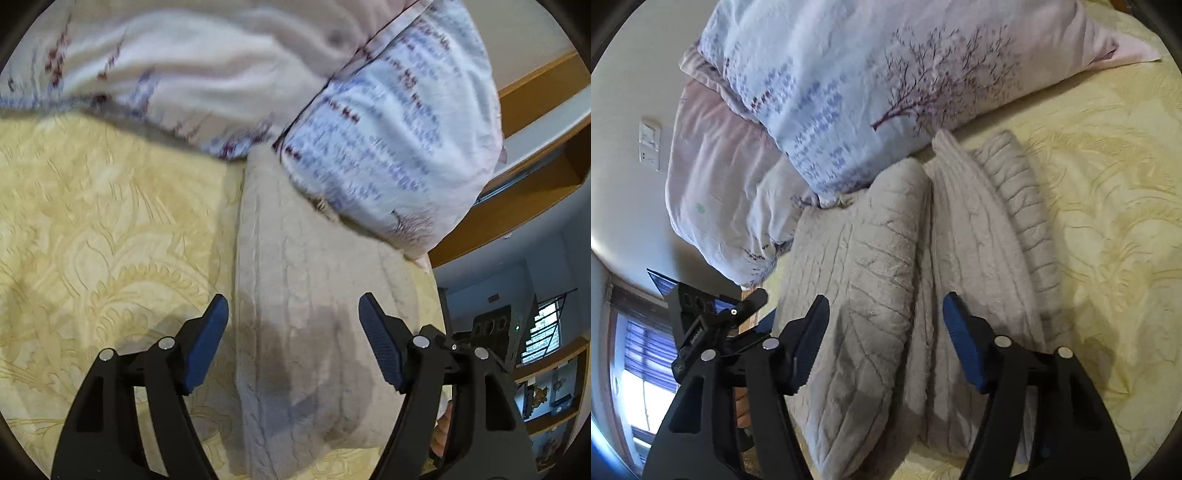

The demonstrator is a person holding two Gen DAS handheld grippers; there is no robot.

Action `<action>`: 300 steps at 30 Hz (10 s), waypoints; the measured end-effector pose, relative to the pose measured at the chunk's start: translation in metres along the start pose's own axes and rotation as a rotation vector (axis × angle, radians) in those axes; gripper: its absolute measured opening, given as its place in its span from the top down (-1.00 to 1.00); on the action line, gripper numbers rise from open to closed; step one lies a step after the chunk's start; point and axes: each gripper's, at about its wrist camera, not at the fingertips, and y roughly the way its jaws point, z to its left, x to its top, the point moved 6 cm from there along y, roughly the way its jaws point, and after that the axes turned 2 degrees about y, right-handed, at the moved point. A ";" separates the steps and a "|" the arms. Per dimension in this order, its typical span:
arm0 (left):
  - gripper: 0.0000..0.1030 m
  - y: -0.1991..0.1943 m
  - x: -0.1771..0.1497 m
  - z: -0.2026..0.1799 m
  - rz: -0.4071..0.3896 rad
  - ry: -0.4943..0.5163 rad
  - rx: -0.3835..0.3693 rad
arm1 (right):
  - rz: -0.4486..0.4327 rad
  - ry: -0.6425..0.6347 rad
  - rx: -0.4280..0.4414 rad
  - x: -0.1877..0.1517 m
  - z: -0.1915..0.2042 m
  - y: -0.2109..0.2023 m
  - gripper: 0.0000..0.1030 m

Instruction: Fold small clothes

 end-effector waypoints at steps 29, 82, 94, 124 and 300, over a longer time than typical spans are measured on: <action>-0.60 0.013 -0.027 -0.020 0.064 0.074 -0.067 | -0.371 -0.463 -0.326 0.018 0.050 -0.055 0.69; 0.69 -0.005 -0.120 -0.020 0.217 0.156 -0.150 | -0.217 -0.075 -0.232 -0.056 -0.068 -0.084 0.78; -0.36 -0.012 -0.057 -0.019 0.101 0.098 -0.074 | -0.253 0.022 -0.143 0.025 -0.060 -0.082 -0.25; -0.82 0.025 -0.041 -0.045 0.048 0.167 0.037 | -0.246 0.082 -0.235 0.037 -0.077 -0.066 -0.34; -0.97 -0.078 -0.130 0.047 -0.083 0.384 0.591 | -0.151 -0.486 -0.598 -0.157 0.054 0.039 -0.97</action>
